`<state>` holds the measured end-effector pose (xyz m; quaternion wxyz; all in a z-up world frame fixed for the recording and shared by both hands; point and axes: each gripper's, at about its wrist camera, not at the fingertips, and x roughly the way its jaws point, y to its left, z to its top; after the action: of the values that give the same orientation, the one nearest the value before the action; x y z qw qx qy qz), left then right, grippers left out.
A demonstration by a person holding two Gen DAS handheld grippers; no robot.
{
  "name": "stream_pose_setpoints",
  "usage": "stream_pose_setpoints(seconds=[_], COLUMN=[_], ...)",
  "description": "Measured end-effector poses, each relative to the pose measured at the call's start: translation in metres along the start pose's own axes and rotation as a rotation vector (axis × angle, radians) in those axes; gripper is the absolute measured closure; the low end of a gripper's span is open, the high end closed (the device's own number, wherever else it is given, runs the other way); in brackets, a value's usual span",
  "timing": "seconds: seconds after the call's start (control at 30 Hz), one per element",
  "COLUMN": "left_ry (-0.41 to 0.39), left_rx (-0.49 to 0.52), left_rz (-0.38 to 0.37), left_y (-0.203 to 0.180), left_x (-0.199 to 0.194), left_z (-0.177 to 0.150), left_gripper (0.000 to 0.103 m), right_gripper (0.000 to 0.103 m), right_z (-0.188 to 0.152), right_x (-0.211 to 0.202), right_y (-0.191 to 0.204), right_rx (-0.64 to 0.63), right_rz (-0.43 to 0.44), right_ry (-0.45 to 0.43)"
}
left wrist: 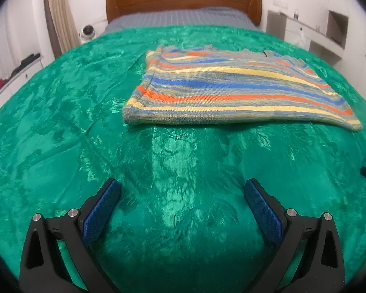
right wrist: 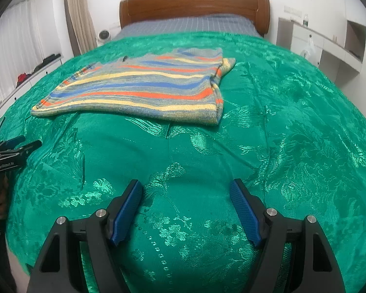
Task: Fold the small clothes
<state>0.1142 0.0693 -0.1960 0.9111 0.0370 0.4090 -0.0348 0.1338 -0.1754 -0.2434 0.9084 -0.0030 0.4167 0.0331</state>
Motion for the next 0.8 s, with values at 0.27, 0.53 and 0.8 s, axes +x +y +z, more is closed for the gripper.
stream_pose_setpoints(seconds=[0.27, 0.53, 0.8], left_ry=[-0.08, -0.039, -0.093], left_rx=[0.266, 0.671, 0.58], left_rz=[-0.241, -0.33, -0.412], left_y=[-0.105, -0.269, -0.263], left_x=[-0.037, 0.031, 0.029], left_z=[0.04, 0.061, 0.067], left_gripper=[0.002, 0.035, 0.1], right_gripper=[0.027, 0.027, 0.028], right_z=[0.025, 0.111, 0.2], right_x=[-0.044, -0.005, 0.133], right_y=[-0.065, -0.143, -0.15], right_rx=[0.133, 0.188, 0.277], right_rz=[0.096, 0.317, 0.547], right_ry=[0.046, 0.085, 0.264])
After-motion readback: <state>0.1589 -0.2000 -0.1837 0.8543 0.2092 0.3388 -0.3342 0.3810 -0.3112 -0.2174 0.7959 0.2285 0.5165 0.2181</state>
